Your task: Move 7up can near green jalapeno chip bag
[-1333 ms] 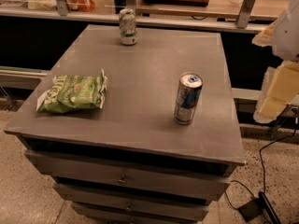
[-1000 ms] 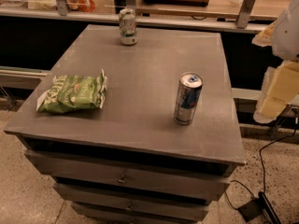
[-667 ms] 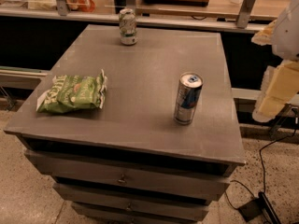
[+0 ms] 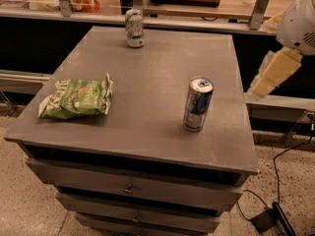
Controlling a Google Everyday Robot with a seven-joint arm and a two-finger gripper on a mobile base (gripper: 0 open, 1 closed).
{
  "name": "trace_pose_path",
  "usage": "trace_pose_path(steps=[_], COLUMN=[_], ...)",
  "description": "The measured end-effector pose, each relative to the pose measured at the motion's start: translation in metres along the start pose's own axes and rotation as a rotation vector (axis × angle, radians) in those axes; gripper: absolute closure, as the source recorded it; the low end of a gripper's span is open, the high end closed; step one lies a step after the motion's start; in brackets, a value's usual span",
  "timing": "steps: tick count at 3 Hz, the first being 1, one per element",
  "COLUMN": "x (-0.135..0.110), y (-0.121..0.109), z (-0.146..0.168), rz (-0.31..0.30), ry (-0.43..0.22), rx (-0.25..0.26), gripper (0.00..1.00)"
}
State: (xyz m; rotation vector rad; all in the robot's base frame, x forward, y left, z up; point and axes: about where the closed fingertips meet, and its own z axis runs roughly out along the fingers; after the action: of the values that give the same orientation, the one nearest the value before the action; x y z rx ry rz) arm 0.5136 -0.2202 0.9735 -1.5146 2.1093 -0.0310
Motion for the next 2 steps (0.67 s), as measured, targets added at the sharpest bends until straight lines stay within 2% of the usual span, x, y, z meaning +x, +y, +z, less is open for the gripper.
trace_pose_path(steps=[1, 2], x=[-0.017, -0.031], y=[-0.044, -0.075], z=[0.015, 0.033], rz=[0.022, 0.078], ry=[-0.094, -0.186], rx=[0.065, 0.088], gripper=[0.0, 0.0])
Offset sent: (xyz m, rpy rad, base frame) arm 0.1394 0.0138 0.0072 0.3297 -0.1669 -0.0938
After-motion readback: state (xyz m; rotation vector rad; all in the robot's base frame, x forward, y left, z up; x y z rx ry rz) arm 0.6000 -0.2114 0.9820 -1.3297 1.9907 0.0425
